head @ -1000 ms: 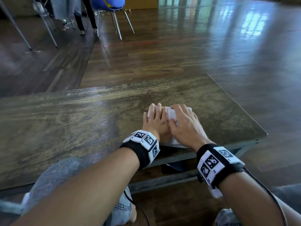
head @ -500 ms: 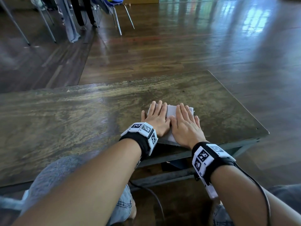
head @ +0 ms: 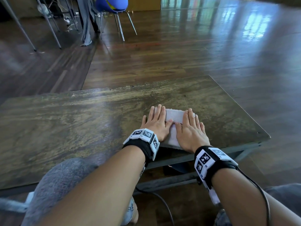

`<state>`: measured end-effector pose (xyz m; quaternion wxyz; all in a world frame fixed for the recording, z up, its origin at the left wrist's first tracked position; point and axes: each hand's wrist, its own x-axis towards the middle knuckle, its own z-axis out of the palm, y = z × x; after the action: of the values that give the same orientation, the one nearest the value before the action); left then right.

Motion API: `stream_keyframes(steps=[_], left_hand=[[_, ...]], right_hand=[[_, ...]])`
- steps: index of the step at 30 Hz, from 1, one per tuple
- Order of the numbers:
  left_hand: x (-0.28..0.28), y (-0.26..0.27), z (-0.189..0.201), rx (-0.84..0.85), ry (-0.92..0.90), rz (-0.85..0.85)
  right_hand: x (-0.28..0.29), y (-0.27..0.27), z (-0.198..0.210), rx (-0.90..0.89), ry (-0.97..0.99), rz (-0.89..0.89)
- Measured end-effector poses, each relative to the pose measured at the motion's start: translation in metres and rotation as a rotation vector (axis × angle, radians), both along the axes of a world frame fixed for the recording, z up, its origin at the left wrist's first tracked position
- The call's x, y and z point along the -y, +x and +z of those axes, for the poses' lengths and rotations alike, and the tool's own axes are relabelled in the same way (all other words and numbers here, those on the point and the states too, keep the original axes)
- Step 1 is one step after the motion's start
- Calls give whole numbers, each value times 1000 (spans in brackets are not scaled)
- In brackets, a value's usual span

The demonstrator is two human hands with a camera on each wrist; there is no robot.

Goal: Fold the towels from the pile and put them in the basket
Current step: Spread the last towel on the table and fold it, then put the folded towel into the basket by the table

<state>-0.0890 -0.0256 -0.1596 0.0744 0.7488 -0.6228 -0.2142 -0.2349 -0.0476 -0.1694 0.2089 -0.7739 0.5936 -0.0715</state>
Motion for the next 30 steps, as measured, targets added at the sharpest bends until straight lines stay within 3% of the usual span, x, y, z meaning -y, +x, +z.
stream_keyframes(steps=[10,18,26,30], left_hand=[[3,3,-3,-11,12,63],[-4,-3,-6,-30,-12,267],[-19,-13,8,-22,-69,348],[-18,-5,33,-80,31,414]], right_hand=[[-6,-10,0,-24,22,5],[-12,-13,4,-32,61,-33],[-23,-24,5,-62,104,-48],[-34,-25,8,-91,140,-47]])
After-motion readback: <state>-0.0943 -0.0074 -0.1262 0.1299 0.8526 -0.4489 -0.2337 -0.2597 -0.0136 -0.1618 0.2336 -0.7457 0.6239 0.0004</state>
